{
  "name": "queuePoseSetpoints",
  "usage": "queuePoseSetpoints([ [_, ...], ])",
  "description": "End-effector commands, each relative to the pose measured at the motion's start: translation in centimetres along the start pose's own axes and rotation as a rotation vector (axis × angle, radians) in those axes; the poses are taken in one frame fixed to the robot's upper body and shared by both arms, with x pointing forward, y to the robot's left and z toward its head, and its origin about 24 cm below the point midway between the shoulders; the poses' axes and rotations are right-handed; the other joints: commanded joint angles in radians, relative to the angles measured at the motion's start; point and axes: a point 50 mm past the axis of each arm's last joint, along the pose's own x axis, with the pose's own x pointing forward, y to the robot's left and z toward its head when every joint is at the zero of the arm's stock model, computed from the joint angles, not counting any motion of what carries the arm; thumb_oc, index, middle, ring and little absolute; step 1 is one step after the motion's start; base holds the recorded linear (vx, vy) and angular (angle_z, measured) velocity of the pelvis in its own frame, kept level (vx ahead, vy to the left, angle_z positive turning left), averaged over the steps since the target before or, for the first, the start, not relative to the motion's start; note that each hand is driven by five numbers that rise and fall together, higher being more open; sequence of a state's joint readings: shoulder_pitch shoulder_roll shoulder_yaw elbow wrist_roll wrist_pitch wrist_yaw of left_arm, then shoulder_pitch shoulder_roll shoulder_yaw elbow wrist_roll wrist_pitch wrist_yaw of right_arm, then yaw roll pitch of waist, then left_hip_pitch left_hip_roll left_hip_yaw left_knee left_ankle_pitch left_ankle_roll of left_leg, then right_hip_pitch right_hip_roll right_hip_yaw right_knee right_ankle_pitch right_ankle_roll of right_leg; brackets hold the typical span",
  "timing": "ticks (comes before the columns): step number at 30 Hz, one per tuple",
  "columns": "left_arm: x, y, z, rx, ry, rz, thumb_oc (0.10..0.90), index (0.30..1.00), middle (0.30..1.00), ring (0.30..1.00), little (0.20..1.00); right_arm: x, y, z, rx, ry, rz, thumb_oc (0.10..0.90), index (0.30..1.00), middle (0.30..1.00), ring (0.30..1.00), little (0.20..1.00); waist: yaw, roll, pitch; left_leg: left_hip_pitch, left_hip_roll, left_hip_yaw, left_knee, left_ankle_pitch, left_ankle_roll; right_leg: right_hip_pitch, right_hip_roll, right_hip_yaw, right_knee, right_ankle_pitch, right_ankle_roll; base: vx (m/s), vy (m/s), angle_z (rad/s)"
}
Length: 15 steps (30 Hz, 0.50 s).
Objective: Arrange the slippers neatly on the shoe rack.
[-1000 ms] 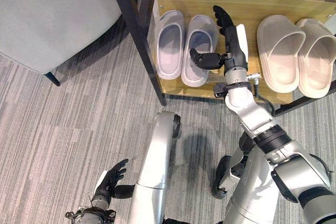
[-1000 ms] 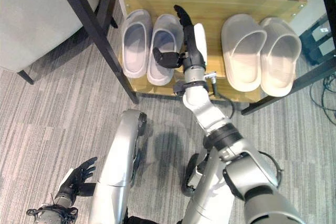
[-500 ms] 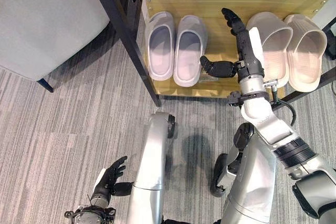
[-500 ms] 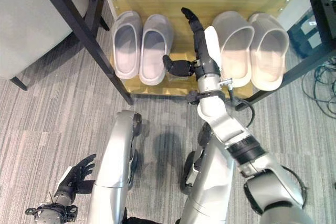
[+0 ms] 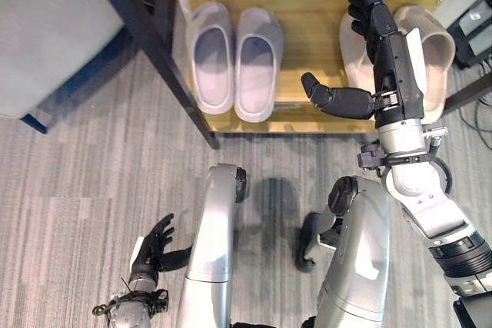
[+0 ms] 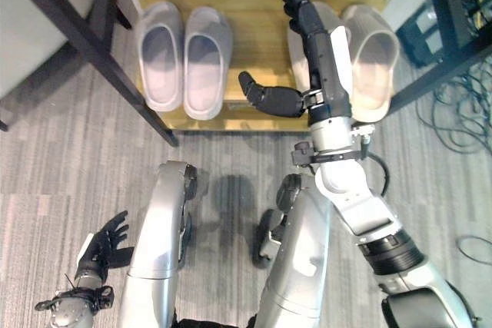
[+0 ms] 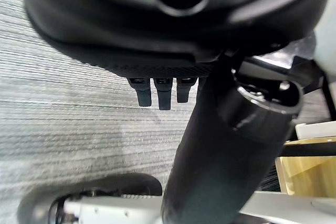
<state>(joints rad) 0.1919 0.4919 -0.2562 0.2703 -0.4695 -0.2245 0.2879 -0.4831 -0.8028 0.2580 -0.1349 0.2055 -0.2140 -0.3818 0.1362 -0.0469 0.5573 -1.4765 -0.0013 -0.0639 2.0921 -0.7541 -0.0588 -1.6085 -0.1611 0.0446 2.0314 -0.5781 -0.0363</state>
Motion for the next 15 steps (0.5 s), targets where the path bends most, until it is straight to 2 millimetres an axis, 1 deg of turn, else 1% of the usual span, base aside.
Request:
queuePoseSetpoints([
  [1,-0.6,-1.2,2.5,-0.055,-0.180,-0.053,0.800,0.900,0.900,0.900,0.900,1.3,-4.0,6.4,-0.076,-0.342,-0.050,0.800,0.900,0.900,0.900,0.900,0.019,0.014,-0.037,-0.093,-0.107,0.013,-0.326,0.216,0.026,0.081,-0.022,0.009,-0.196,0.055,-0.033,-0.12,-0.006,0.18],
  [3,0.5,-1.6,4.0,-0.072,-0.233,-0.059,0.800,0.900,0.900,0.900,0.900,0.7,-4.1,5.4,-0.052,-0.297,-0.053,0.800,0.900,0.900,0.900,0.900,0.014,0.010,-0.037,-0.093,-0.110,-0.004,-0.398,0.267,0.029,0.093,-0.041,-0.015,-0.264,0.071,-0.026,-0.08,-0.008,0.18],
  [5,1.5,-1.7,5.4,-0.081,-0.286,-0.072,0.800,0.900,0.900,0.900,0.900,-0.1,-4.3,4.2,-0.081,-0.240,-0.049,0.800,0.900,0.900,0.900,0.900,0.007,0.009,-0.038,-0.093,-0.103,-0.020,-0.477,0.322,0.031,0.107,-0.069,-0.059,-0.345,0.085,-0.019,-0.07,-0.018,0.15],
  [6,1.5,-1.7,5.5,-0.081,-0.287,-0.073,0.800,0.900,0.900,0.900,0.900,-0.1,-4.3,4.2,-0.081,-0.241,-0.050,0.800,0.900,0.900,0.900,0.900,0.006,0.011,-0.038,-0.093,-0.105,-0.023,-0.481,0.326,0.031,0.109,-0.071,-0.063,-0.349,0.087,-0.020,-0.07,-0.009,0.18],
  [7,1.8,-1.8,5.7,-0.072,-0.294,-0.086,0.800,0.900,0.900,0.900,0.900,-0.6,-4.4,3.4,-0.089,-0.204,-0.049,0.800,0.900,0.900,0.900,0.900,0.004,0.010,-0.063,-0.093,-0.101,-0.035,-0.526,0.355,0.030,0.124,-0.078,-0.089,-0.404,0.097,-0.019,-0.06,-0.019,0.20],
  [8,1.8,-1.7,5.7,-0.068,-0.295,-0.091,0.800,0.900,0.900,0.900,0.900,-1.2,-4.2,2.7,-0.094,-0.168,-0.028,0.800,0.900,0.900,0.900,0.900,0.002,0.011,-0.086,-0.075,-0.096,-0.041,-0.578,0.377,0.030,0.143,-0.087,-0.112,-0.458,0.110,-0.015,-0.08,-0.043,0.28],
  [9,1.9,-1.7,5.5,-0.056,-0.287,-0.104,0.800,0.900,0.900,0.900,0.900,-1.8,-3.7,1.8,-0.080,-0.123,-0.007,0.800,0.900,0.900,0.900,0.900,0.003,0.006,-0.109,-0.033,-0.091,-0.049,-0.641,0.392,0.027,0.187,-0.087,-0.129,-0.531,0.120,-0.015,-0.10,-0.095,0.30],
  [10,1.8,-1.4,4.8,-0.035,-0.261,-0.115,0.800,0.900,0.900,0.900,0.900,-3.3,-3.2,0.2,-0.115,-0.037,0.054,0.800,0.900,0.900,0.900,0.900,0.001,0.002,-0.136,0.040,-0.082,-0.057,-0.746,0.424,0.025,0.253,-0.094,-0.161,-0.637,0.141,-0.012,-0.07,-0.117,0.36],
  [11,1.7,-1.3,4.6,-0.028,-0.247,-0.119,0.800,0.900,0.900,0.900,0.900,-4.0,-2.8,-0.3,-0.102,-0.009,0.083,0.800,0.900,0.900,0.900,0.900,0.000,-0.003,-0.153,0.072,-0.081,-0.058,-0.789,0.433,0.021,0.290,-0.098,-0.176,-0.687,0.147,-0.012,-0.06,-0.096,0.34],
  [12,1.7,-1.3,4.5,-0.027,-0.246,-0.120,0.800,0.900,0.900,0.900,0.900,-4.0,-2.8,-0.3,-0.101,-0.007,0.083,0.800,0.900,0.900,0.900,0.900,0.000,-0.002,-0.153,0.079,-0.081,-0.060,-0.796,0.436,0.021,0.298,-0.098,-0.180,-0.694,0.150,-0.013,-0.04,-0.087,0.40],
  [13,1.6,-1.5,3.6,0.002,-0.207,-0.144,0.800,0.900,0.900,0.900,0.900,-5.3,-2.0,-1.8,-0.119,0.071,0.150,0.800,0.900,0.900,0.900,0.900,0.002,-0.010,-0.183,0.161,-0.077,-0.068,-0.902,0.467,0.014,0.384,-0.101,-0.209,-0.807,0.173,-0.006,-0.02,-0.077,0.36],
  [14,1.4,-1.5,3.4,0.024,-0.196,-0.160,0.800,0.900,0.900,0.900,0.900,-5.9,-1.6,-2.4,-0.134,0.107,0.190,0.800,0.900,0.900,0.900,0.900,0.006,-0.013,-0.192,0.192,-0.078,-0.074,-0.943,0.481,0.012,0.410,-0.100,-0.216,-0.835,0.178,-0.005,-0.01,-0.123,0.36],
  [15,1.4,-1.6,2.9,0.039,-0.177,-0.178,0.800,0.900,0.900,0.900,0.900,-6.8,-1.1,-3.5,-0.156,0.161,0.227,0.800,0.900,0.900,0.900,0.900,0.007,-0.019,-0.205,0.237,-0.073,-0.080,-1.000,0.501,0.007,0.458,-0.105,-0.235,-0.895,0.184,-0.004,0.02,-0.096,0.33],
])
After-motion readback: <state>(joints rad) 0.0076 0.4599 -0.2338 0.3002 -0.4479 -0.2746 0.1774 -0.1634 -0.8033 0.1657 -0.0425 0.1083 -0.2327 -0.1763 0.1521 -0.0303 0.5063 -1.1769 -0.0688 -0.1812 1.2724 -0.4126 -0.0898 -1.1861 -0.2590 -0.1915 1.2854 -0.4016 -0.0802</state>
